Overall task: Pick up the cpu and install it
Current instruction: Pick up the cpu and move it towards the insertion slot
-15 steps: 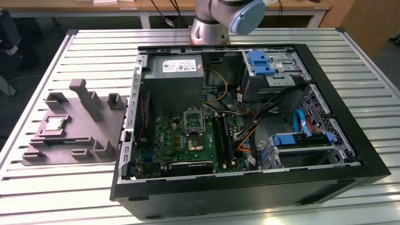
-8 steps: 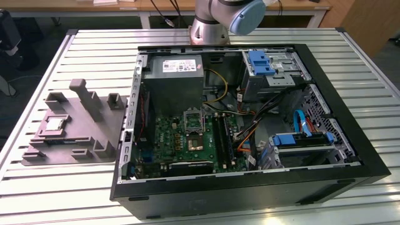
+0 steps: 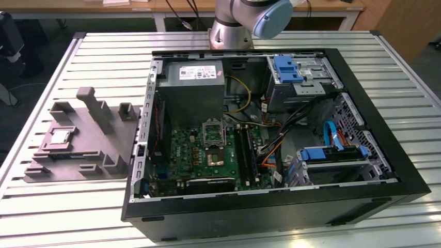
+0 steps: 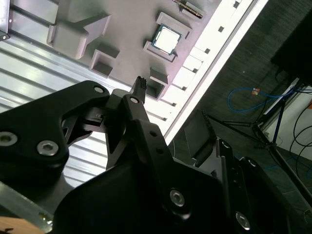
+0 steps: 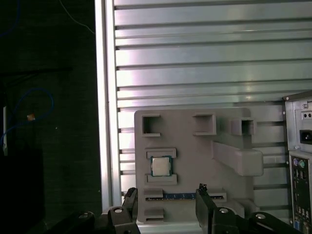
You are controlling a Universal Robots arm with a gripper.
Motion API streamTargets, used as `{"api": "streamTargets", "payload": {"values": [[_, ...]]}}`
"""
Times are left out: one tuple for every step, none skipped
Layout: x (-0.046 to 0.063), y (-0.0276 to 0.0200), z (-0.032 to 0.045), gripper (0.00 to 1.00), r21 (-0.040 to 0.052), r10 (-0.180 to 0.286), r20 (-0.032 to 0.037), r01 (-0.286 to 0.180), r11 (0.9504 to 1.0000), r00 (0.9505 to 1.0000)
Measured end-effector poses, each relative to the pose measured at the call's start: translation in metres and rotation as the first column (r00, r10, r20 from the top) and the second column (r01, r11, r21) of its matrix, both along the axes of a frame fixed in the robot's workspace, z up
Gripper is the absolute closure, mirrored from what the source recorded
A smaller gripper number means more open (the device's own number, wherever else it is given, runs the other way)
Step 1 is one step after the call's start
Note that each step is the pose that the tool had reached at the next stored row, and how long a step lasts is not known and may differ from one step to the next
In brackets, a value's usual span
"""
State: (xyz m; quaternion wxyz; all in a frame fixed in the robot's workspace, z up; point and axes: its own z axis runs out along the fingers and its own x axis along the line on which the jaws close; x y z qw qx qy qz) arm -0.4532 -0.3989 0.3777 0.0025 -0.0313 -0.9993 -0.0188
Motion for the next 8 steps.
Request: {"api": "streamTargets", "payload": {"values": [[0.0000, 0.0000, -0.0002, 0.41, 0.0000, 0.000, 0.0000, 0.000, 1.0000, 1.0000], [0.0000, 0.0000, -0.0004, 0.41, 0.0000, 0.000, -0.0001, 0.000, 1.0000, 1.0000], [0.0000, 0.0000, -0.0006, 0.41, 0.0000, 0.000, 0.0000, 0.000, 1.0000, 1.0000], [0.0000, 0.0000, -0.0008, 0.41, 0.0000, 0.000, 0.0000, 0.000, 1.0000, 1.0000], [0.0000, 0.0000, -0.0035, 0.41, 0.0000, 0.000, 0.0000, 0.000, 1.0000, 1.0000], [0.0000, 0.0000, -0.0060, 0.41, 0.0001, 0.000, 0.0000, 0.000, 1.0000, 1.0000], [0.0000, 0.0000, -0.0062, 0.41, 0.0000, 0.000, 0.0000, 0.000, 1.0000, 1.0000], [0.0000, 0.0000, -0.0064, 0.41, 0.0000, 0.000, 0.0000, 0.000, 1.0000, 1.0000]]}}
